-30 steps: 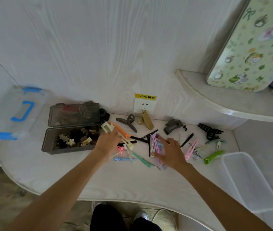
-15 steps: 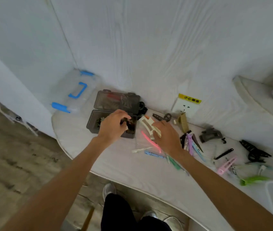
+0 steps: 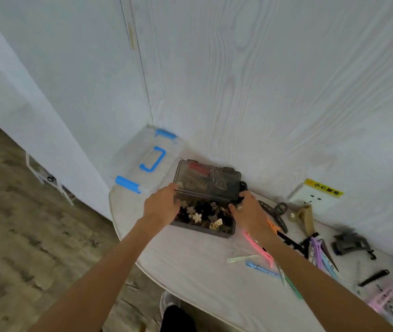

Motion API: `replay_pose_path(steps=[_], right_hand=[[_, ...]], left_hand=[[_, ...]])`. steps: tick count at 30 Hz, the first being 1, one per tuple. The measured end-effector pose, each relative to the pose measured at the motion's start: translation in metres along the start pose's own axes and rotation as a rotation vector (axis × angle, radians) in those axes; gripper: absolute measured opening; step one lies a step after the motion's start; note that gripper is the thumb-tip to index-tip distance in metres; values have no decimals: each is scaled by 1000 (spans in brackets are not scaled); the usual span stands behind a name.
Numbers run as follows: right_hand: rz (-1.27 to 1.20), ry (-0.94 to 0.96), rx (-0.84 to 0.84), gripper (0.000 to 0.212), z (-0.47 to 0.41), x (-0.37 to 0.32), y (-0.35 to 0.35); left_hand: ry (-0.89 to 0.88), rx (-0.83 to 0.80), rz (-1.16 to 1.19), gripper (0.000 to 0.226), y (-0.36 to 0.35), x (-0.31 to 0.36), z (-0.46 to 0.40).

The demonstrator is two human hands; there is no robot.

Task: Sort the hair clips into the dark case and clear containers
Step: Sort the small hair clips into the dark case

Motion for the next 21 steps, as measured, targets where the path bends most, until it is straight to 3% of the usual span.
replay_pose_path(steps=[4, 10, 16, 18, 21], right_hand=[[-100, 1, -137, 30, -5, 6, 7], [-211, 34, -245, 34, 10, 26, 19], [247, 222, -373, 43, 27, 30, 41], [312, 279, -303, 34, 28, 27, 46], [294, 344, 16, 35, 20, 24, 48]], left_hand=[[-20, -65, -162, 29, 5, 9, -17], [-150, -196, -379, 25, 11, 14, -31], [-15, -548, -514, 6, 14, 15, -13], [-6, -443, -520, 8, 14, 20, -6], [-130, -137, -369, 23, 7, 31, -7]])
Point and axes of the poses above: each hand's wrist, its own z-axis away from the middle knuckle, its own y-axis out of the back of the hand, x = y × z, the point moved 1 cm from there along -z, towards the middle knuckle, and after that the axes turned 8 degrees about z, right-handed, at the moved point
